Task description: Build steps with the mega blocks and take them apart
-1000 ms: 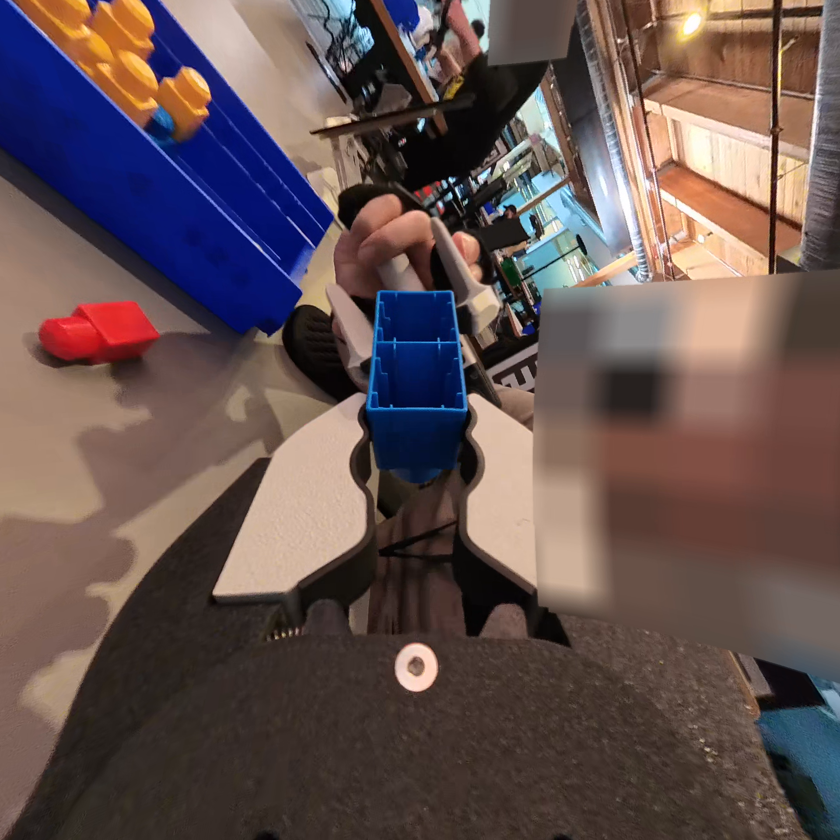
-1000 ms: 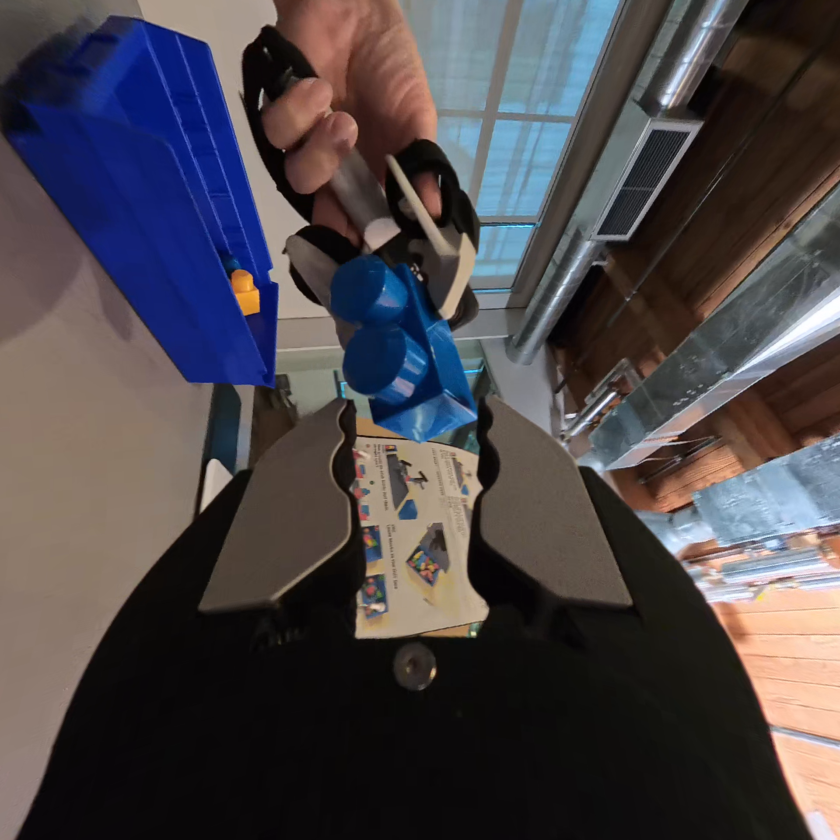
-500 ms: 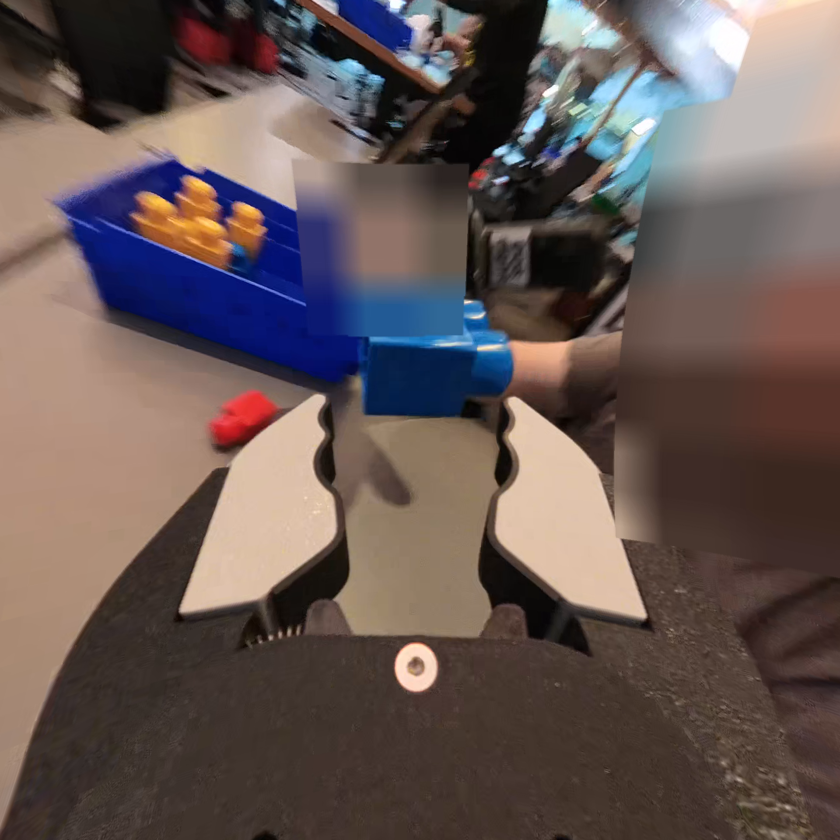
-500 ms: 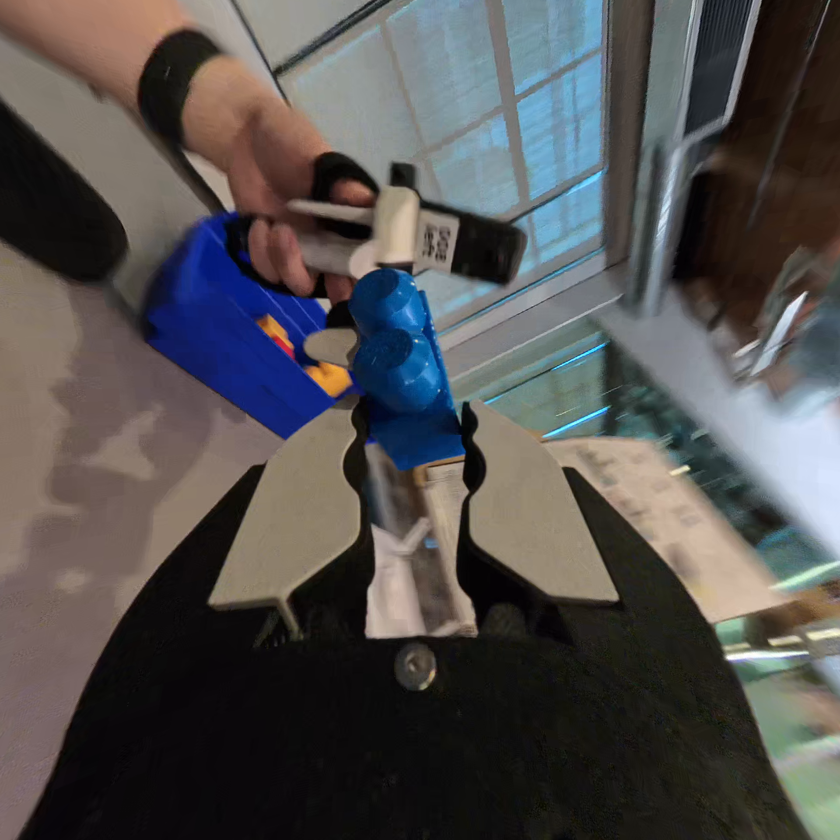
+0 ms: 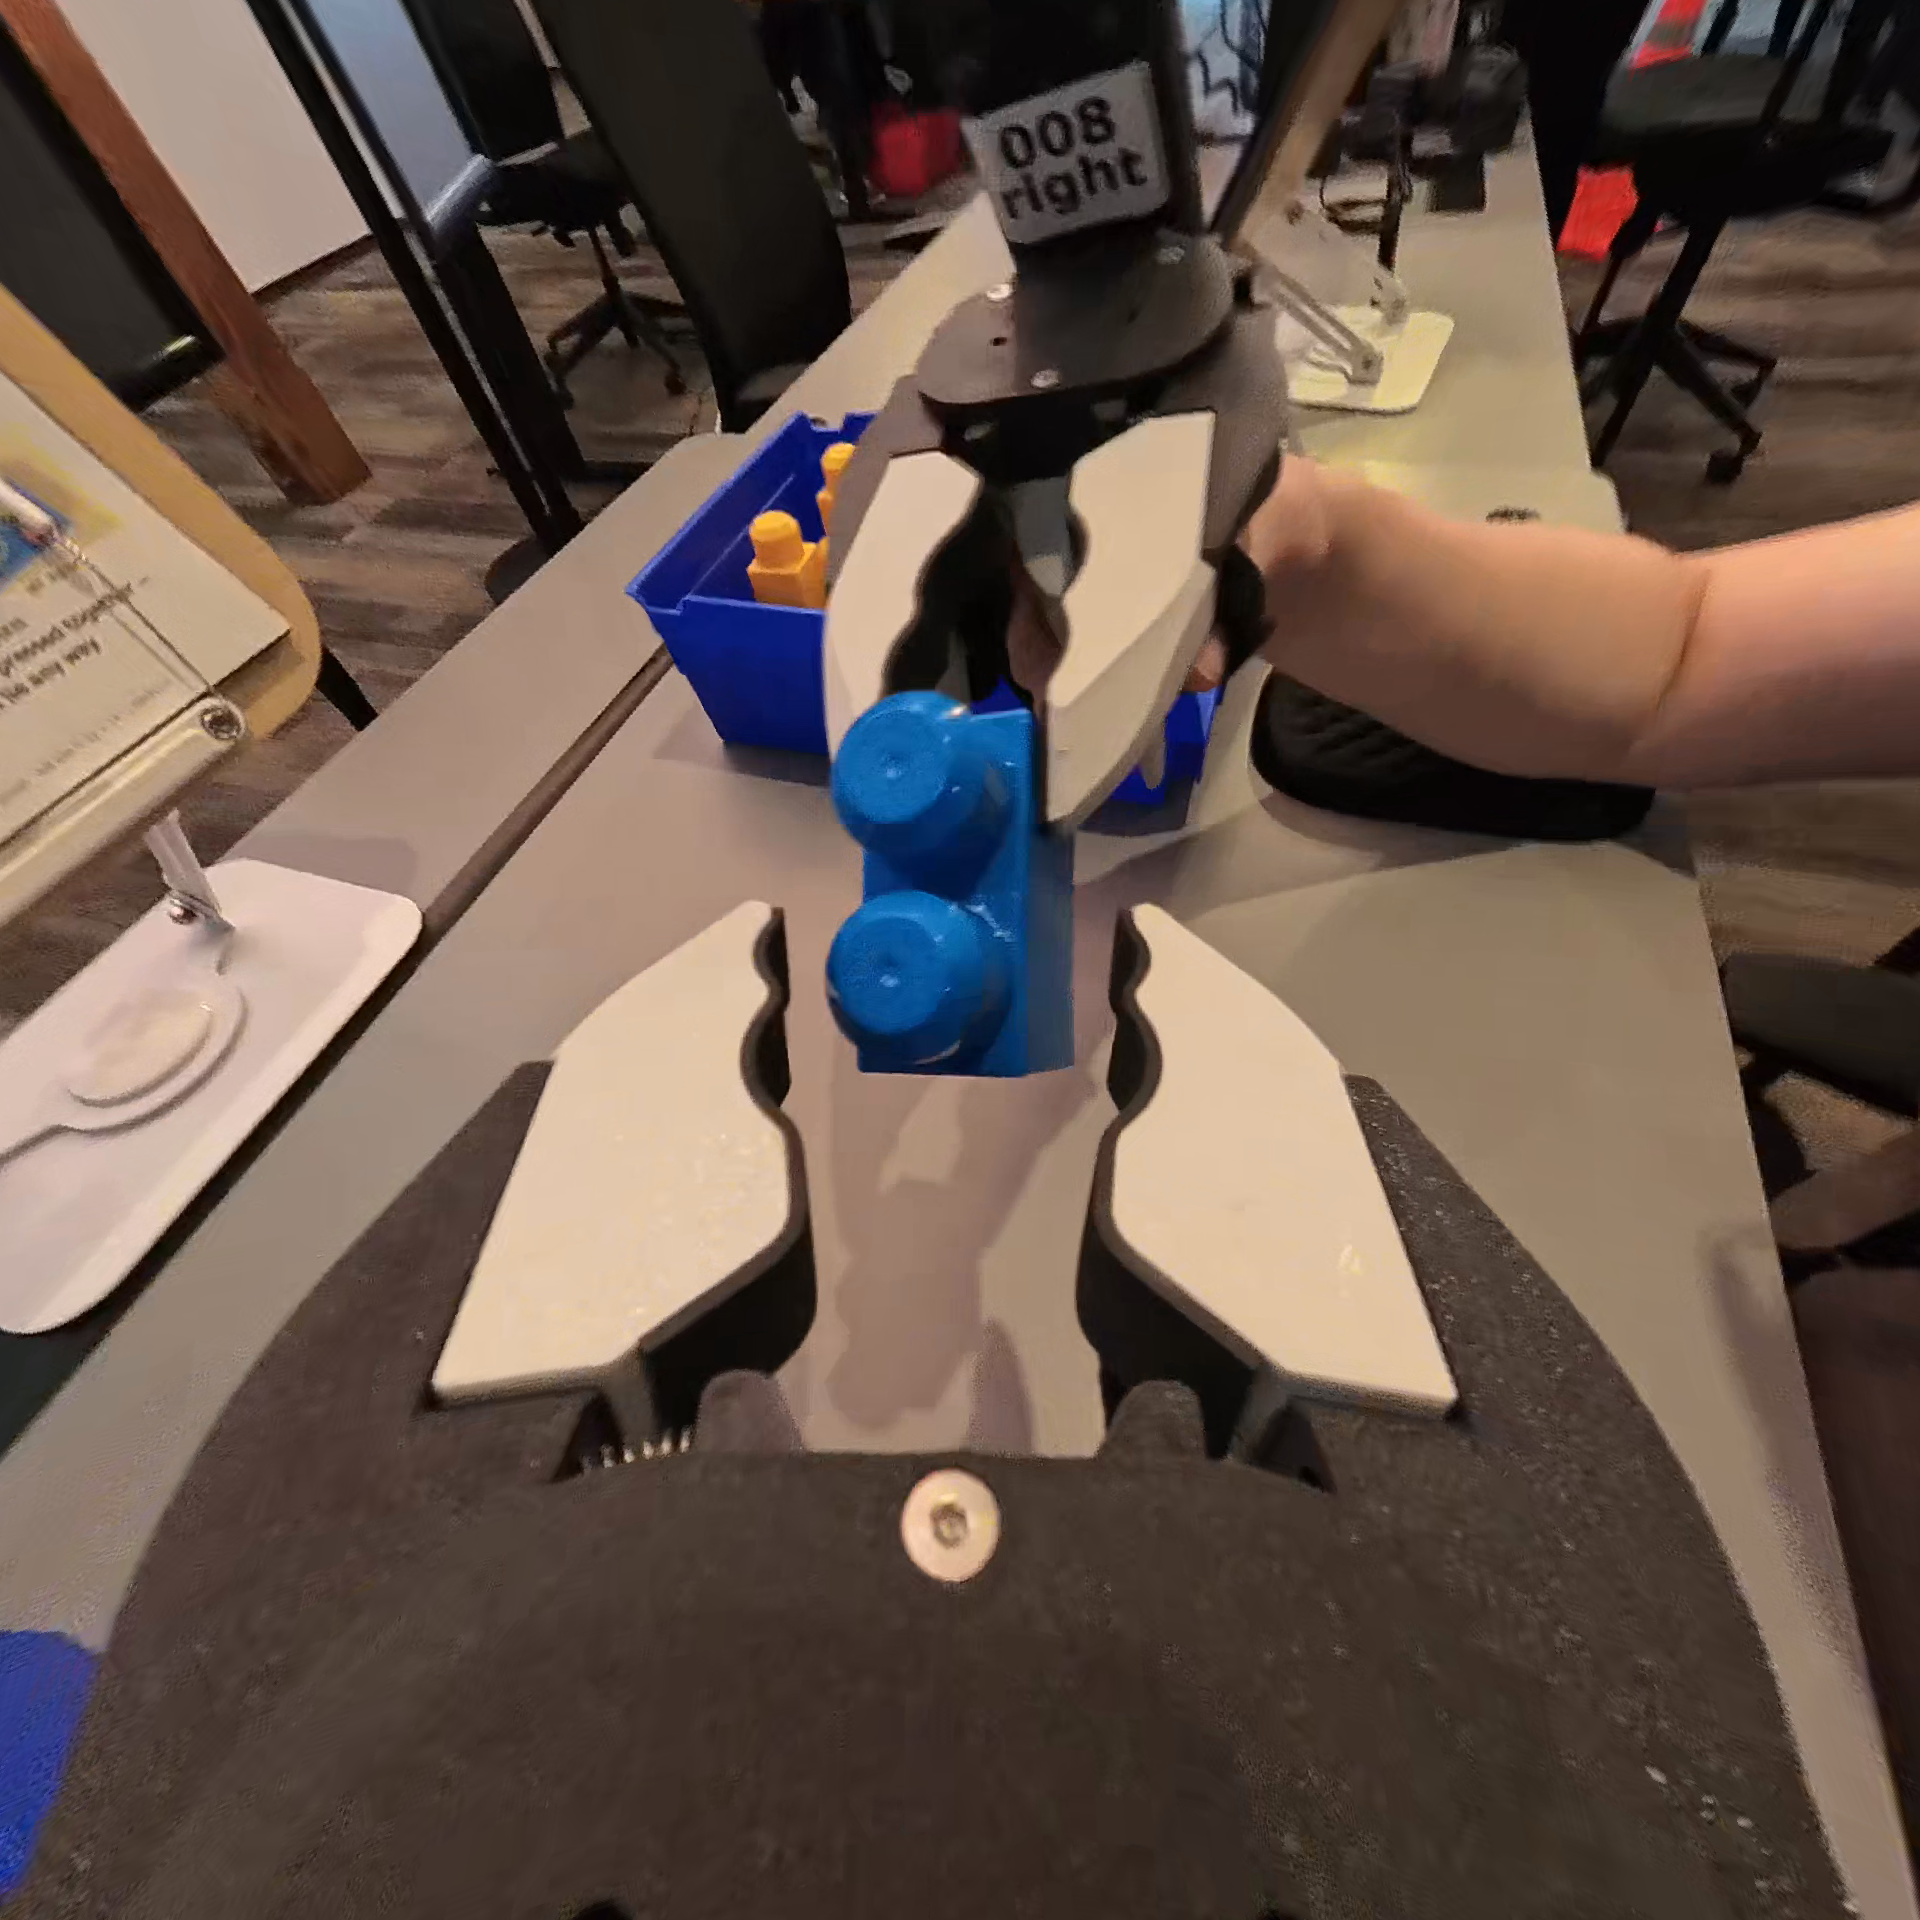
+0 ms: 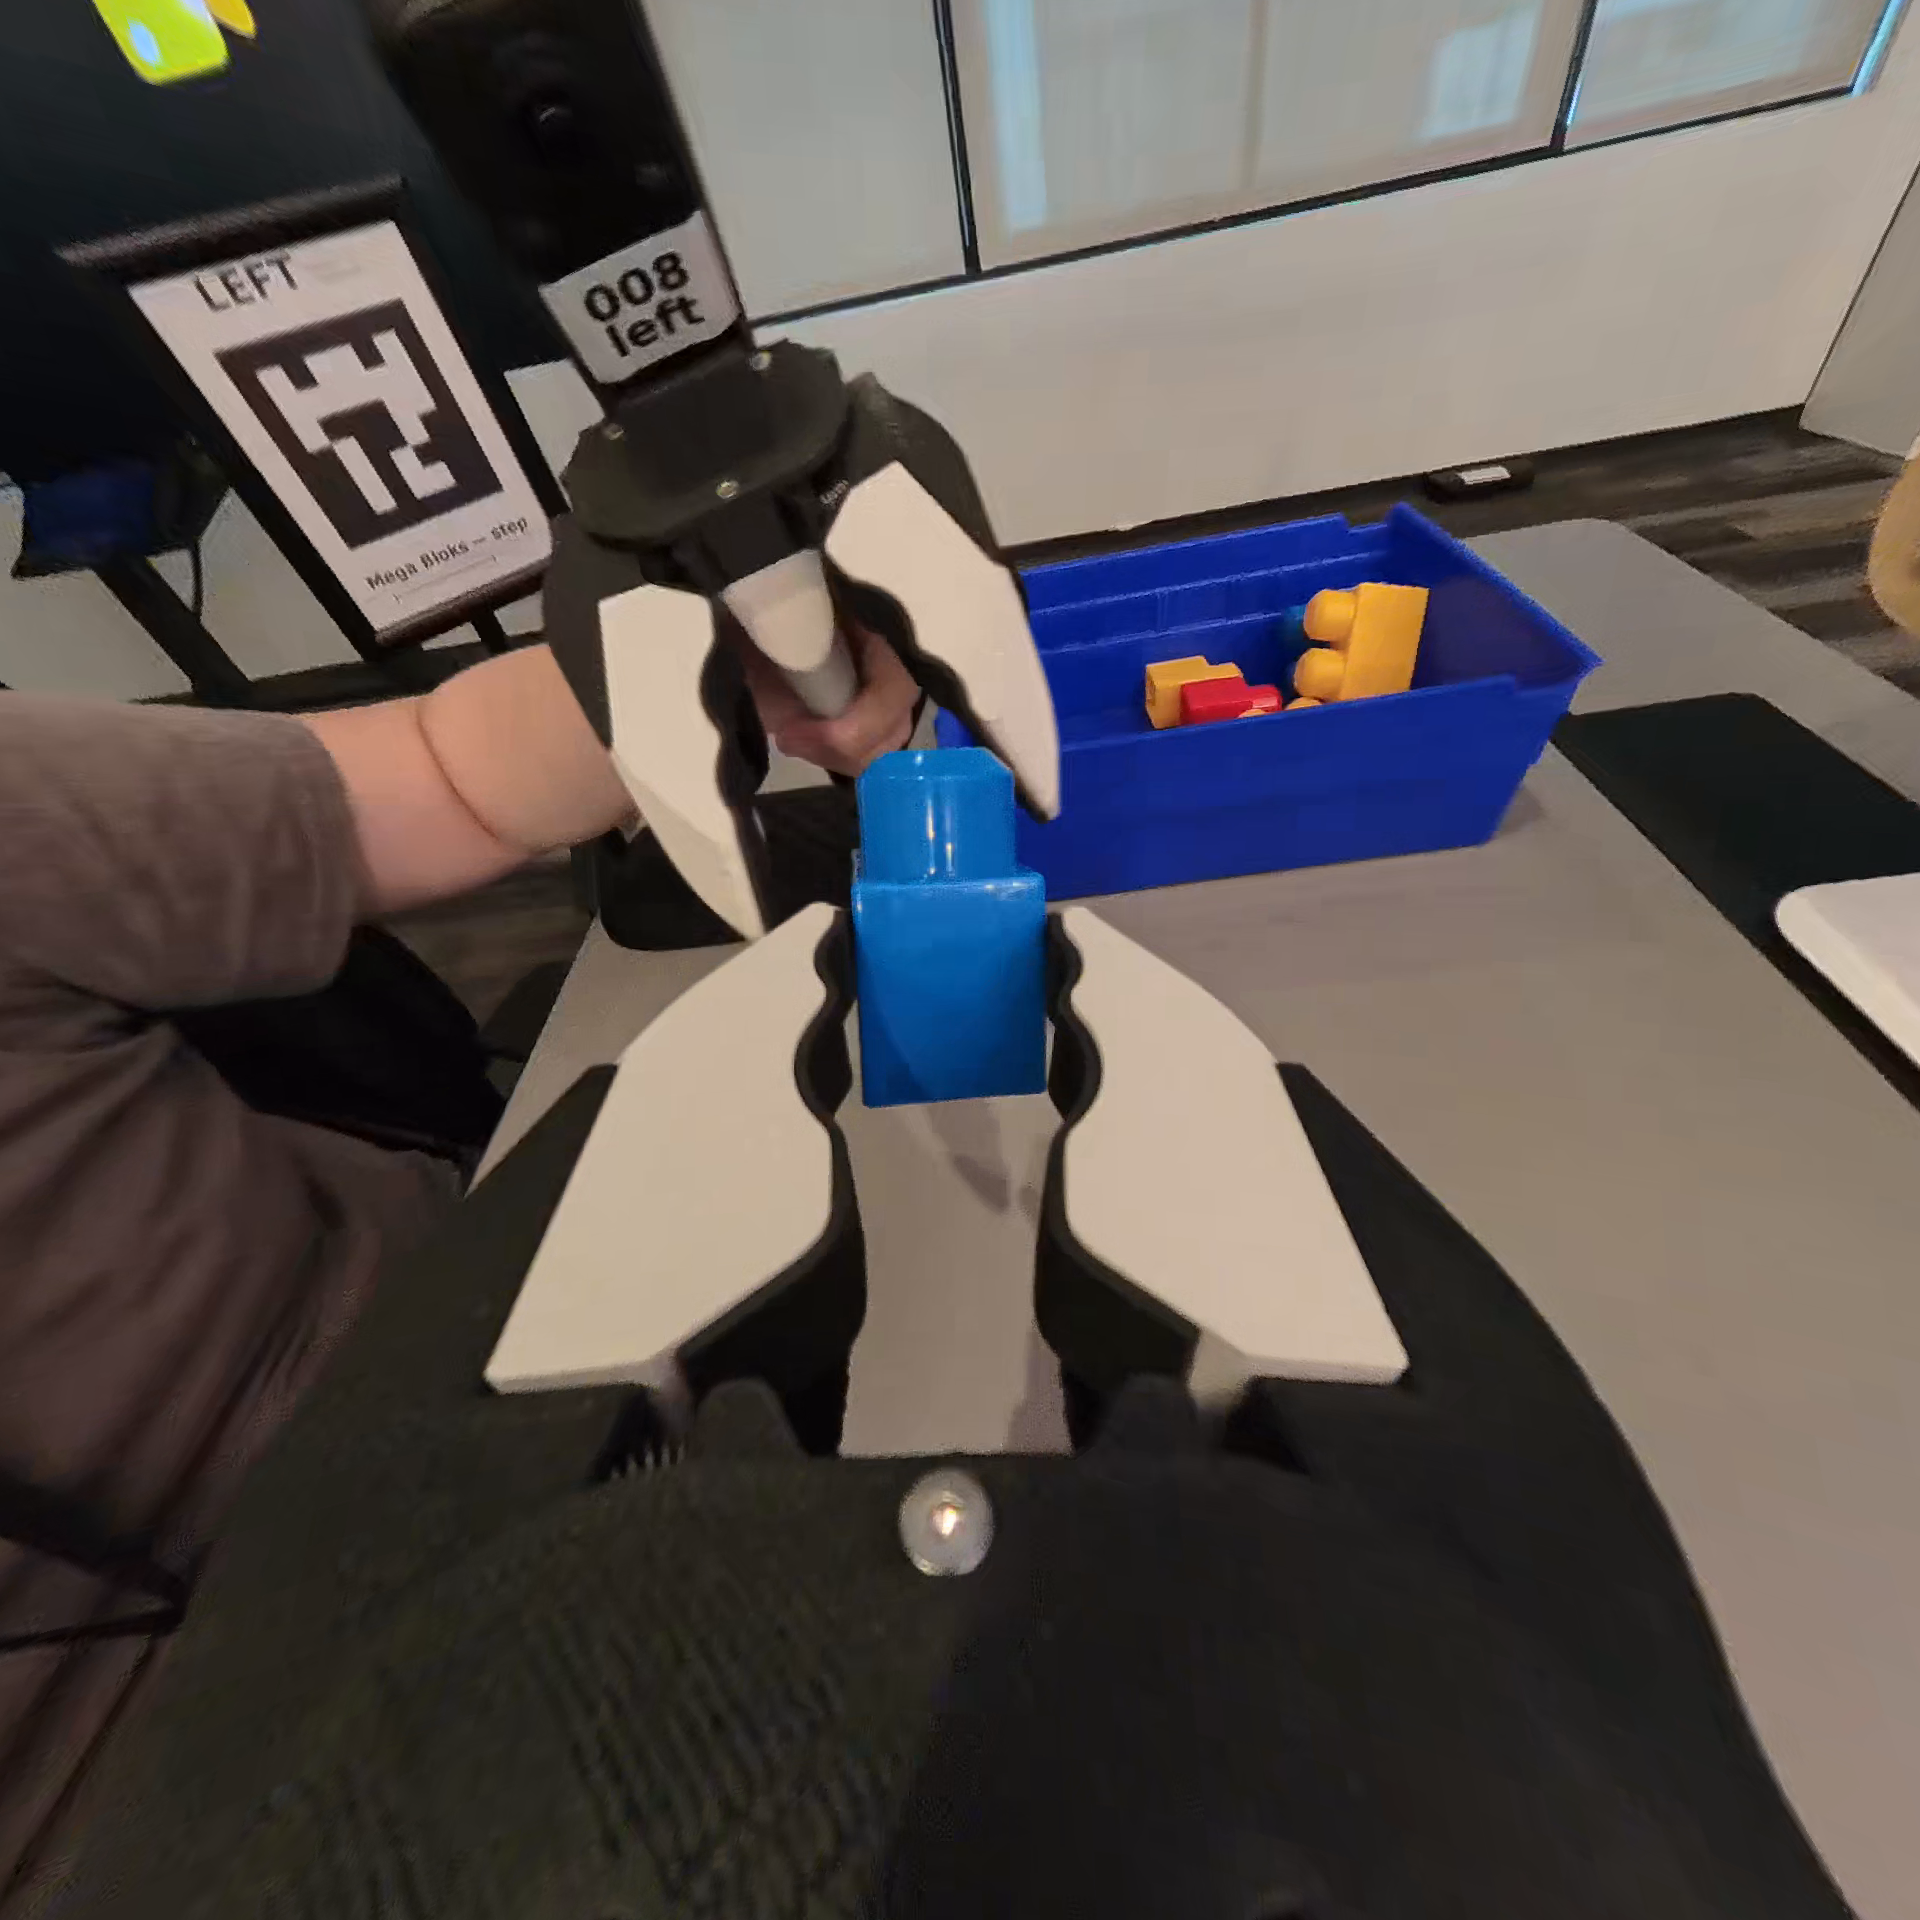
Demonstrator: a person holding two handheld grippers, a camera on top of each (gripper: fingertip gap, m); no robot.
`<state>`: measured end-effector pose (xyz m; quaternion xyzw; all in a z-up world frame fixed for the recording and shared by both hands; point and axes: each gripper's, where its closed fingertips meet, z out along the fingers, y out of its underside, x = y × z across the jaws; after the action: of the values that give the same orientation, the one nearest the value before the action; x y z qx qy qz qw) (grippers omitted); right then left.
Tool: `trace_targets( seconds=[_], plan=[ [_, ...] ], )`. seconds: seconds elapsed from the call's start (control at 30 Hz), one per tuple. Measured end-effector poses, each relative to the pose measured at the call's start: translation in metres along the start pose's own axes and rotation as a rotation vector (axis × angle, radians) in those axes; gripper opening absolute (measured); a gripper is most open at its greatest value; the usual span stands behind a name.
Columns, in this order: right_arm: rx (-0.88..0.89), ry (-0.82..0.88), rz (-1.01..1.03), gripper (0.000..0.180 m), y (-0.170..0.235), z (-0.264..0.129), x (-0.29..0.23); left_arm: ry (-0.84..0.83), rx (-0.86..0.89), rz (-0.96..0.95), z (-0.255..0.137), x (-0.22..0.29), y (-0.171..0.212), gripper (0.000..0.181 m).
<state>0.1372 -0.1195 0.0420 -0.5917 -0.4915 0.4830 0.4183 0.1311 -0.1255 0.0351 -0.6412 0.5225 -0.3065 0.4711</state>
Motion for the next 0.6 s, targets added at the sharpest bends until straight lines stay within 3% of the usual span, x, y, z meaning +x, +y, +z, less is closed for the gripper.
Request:
trace_targets(
  seconds=[0.13,0.6],
  plan=[
    [0.116,-0.030,0.029,0.035,-0.016,-0.004,-0.003,-0.026,0.099,-0.043,-0.001,-0.007,-0.005,0.063],
    [0.272,-0.031,-0.042,0.035,-0.037,-0.007,-0.014,-0.001,0.307,-0.059,0.001,0.002,-0.031,0.047]
  ],
)
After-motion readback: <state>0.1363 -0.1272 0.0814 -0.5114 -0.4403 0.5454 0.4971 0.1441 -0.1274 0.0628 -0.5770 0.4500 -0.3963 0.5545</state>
